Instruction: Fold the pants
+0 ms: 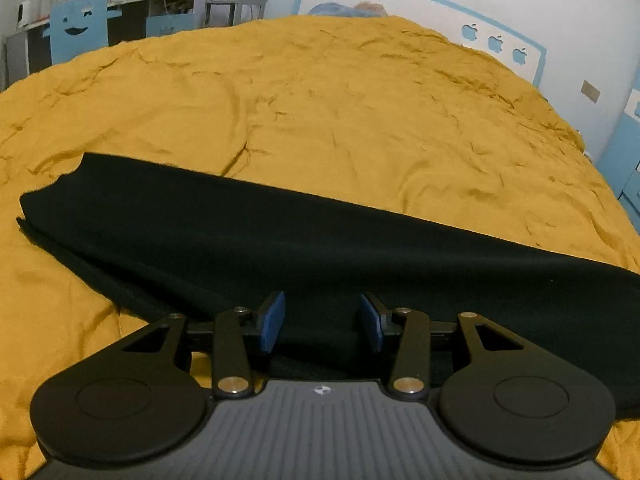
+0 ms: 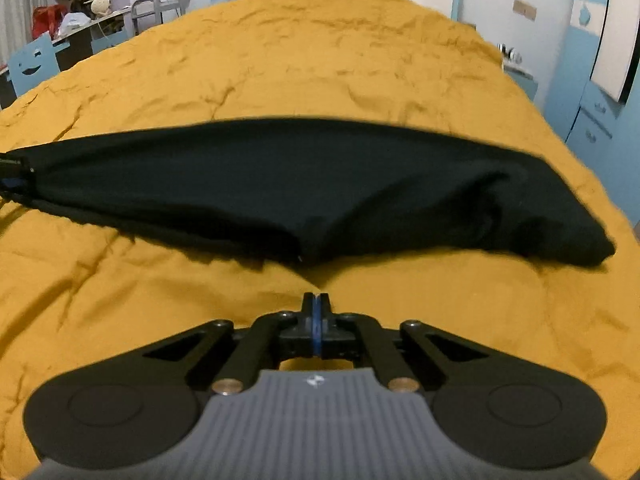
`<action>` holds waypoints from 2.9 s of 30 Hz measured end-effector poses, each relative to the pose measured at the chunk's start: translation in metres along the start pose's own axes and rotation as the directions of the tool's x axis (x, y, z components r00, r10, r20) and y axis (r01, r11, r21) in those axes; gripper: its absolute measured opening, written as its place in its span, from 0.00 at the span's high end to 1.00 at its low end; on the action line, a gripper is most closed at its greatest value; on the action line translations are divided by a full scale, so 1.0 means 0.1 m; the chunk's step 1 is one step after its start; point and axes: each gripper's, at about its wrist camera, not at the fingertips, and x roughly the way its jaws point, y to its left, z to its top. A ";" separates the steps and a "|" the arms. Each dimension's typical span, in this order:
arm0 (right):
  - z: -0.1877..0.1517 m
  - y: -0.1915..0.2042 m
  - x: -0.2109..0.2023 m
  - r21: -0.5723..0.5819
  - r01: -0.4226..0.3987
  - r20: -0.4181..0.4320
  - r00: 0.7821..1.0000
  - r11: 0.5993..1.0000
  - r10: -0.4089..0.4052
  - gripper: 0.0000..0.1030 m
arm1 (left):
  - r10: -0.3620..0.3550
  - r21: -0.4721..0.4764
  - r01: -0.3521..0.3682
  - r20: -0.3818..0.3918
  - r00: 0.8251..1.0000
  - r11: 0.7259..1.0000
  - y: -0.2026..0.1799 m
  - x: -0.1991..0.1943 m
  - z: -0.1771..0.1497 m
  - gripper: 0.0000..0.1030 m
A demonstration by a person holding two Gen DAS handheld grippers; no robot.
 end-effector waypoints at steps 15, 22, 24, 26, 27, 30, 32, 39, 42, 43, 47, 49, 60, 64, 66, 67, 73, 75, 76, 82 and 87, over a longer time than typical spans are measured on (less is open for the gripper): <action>0.24 0.21 0.10 -0.012 0.057 0.067 0.996 0.998 -0.056 1.00 | -0.032 -0.067 0.033 0.015 0.999 0.997 0.16 -0.14 0.01 0.49; 0.00 0.15 0.10 0.024 0.010 0.003 1.000 1.000 -0.010 1.00 | -0.085 -0.128 0.091 0.053 0.995 0.988 0.18 -0.19 0.05 0.49; -0.01 0.16 0.21 0.011 0.003 -0.032 0.999 1.000 -0.002 0.99 | -0.121 -0.097 0.126 0.055 0.991 0.987 0.05 -0.23 0.06 0.49; 0.02 0.14 0.16 0.002 -0.020 -0.041 0.999 1.000 0.021 0.96 | -0.158 -0.031 0.160 0.066 0.985 0.987 -0.14 -0.31 0.06 0.49; 0.03 0.09 0.11 0.010 -0.041 -0.045 0.998 0.999 0.042 0.92 | -0.178 -0.001 0.179 0.068 0.982 0.984 -0.24 -0.34 0.06 0.49; 0.04 -0.25 -0.09 0.105 -0.118 -0.015 0.993 0.987 0.120 0.72 | -0.247 0.051 0.245 0.048 0.968 0.968 -0.53 -0.39 0.04 0.49; 0.04 -0.65 -0.23 0.222 -0.105 0.027 0.994 0.969 0.102 0.69 | -0.294 0.087 0.291 0.026 0.956 0.953 -0.75 -0.42 0.02 0.49; 0.03 -2.11 -0.43 0.592 0.050 0.121 0.981 0.804 -0.150 0.61 | -0.431 0.220 0.433 -0.059 0.900 0.874 -1.70 -0.49 -0.23 0.49; 0.06 -2.47 -0.29 0.678 0.045 0.124 0.977 0.733 -0.174 0.55 | -0.478 0.263 0.485 -0.095 0.873 0.834 -2.07 -0.52 -0.36 0.49; 0.07 -2.57 -0.22 0.703 0.034 0.126 0.977 0.710 -0.171 0.52 | -0.489 0.279 0.497 -0.105 0.866 0.822 -2.21 -0.53 -0.41 0.49; 0.11 -2.79 0.11 0.771 0.052 0.059 0.987 0.634 -0.153 0.45 | -0.508 0.302 0.531 -0.157 0.847 0.792 -2.50 -0.51 -0.59 0.49; 0.08 -2.82 0.23 0.786 0.075 0.025 0.988 0.614 -0.153 0.47 | -0.507 0.308 0.544 -0.196 0.839 0.781 -2.59 -0.47 -0.69 0.49; 0.11 -2.90 -0.07 0.670 0.065 0.149 0.964 0.740 -0.220 0.93 | -0.509 0.297 0.626 -0.386 0.769 0.721 -2.63 -0.34 -1.00 0.57; 0.08 -2.91 -0.01 0.737 0.052 0.143 0.962 0.674 -0.231 0.47 | -0.512 0.290 0.621 -0.372 0.774 0.728 -2.61 -0.34 -1.01 0.56; 0.09 -2.87 0.15 0.766 0.044 0.101 0.977 0.641 -0.188 0.36 | -0.510 0.297 0.617 -0.366 0.779 0.729 -2.67 -0.34 -1.03 0.56; 0.07 -2.86 0.24 0.778 0.055 0.069 0.983 0.626 -0.173 0.33 | -0.507 0.300 0.614 -0.365 0.781 0.730 -2.68 -0.34 -1.02 0.56; 0.11 -2.80 0.32 0.753 0.088 0.046 0.982 0.652 -0.186 0.98 | -0.511 0.285 0.619 -0.370 0.776 0.732 -2.72 -0.33 -0.98 0.56; 0.17 -2.79 0.09 0.722 0.044 0.140 0.968 0.690 -0.209 0.98 | -0.523 0.271 0.626 -0.368 0.769 0.731 -2.70 -0.33 -0.96 0.56; 0.19 -2.79 0.02 0.712 0.034 0.161 0.964 0.702 -0.210 0.98 | -0.527 0.264 0.629 -0.368 0.766 0.731 -2.69 -0.32 -0.96 0.56; -0.01 -2.87 0.27 0.674 0.150 0.025 0.974 0.723 -0.225 0.92 | -0.518 0.273 0.623 -0.370 0.772 0.733 -2.69 -0.32 -0.98 0.56; -0.10 -2.86 0.06 0.698 0.246 0.014 0.934 0.673 -0.356 0.85 | -0.524 0.282 0.633 -0.376 0.764 0.721 -2.51 -0.45 -0.87 0.55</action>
